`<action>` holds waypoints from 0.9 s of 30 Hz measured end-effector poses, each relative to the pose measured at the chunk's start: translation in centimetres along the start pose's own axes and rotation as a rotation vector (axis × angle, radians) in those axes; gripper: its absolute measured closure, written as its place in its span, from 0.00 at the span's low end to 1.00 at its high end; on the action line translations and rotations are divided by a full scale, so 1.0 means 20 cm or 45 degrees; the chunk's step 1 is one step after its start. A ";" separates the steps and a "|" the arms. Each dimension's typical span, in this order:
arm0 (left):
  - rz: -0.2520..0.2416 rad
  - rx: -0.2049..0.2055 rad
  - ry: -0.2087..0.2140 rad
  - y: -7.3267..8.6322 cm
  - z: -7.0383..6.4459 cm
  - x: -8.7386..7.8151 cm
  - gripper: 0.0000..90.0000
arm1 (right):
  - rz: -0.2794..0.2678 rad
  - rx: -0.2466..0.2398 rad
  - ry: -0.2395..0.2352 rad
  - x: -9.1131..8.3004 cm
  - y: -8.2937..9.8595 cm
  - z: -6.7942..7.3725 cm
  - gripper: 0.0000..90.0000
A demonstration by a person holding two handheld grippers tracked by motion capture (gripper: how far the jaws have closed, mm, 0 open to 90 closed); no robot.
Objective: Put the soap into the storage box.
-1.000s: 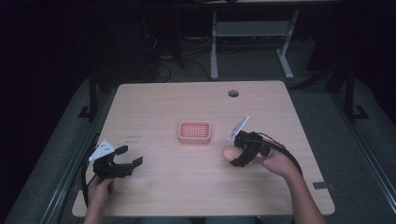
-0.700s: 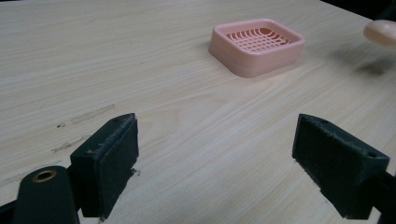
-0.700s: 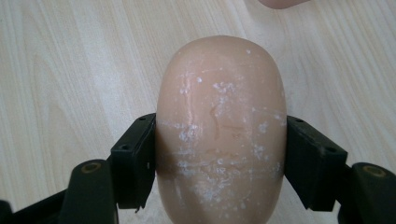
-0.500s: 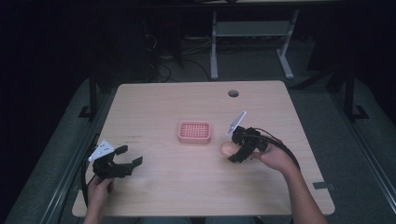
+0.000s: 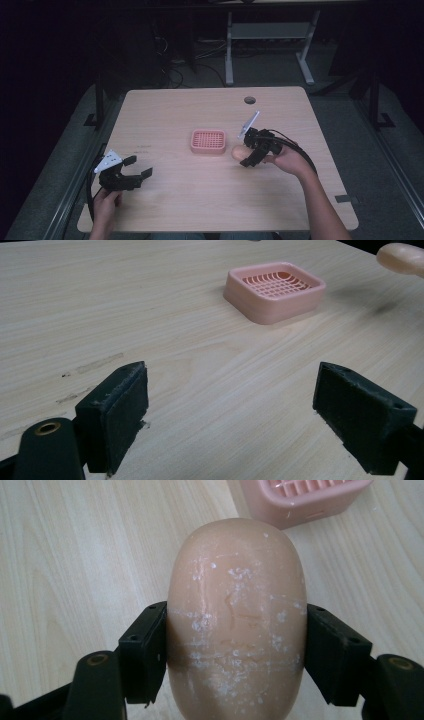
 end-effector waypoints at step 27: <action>-0.005 -0.006 0.000 0.00 0.00 0.00 0.16 | -0.017 -0.014 -0.031 0.03 -0.13 -0.11 0.35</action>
Point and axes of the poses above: each handheld gripper's, and its own axes: x roughly forward along the jaws, y roughly out of its underside, z roughly to its left, the point moved 2 cm from there along x, roughly forward along the jaws, and after that the axes turned 12 degrees about -x, right-handed, at the moved point
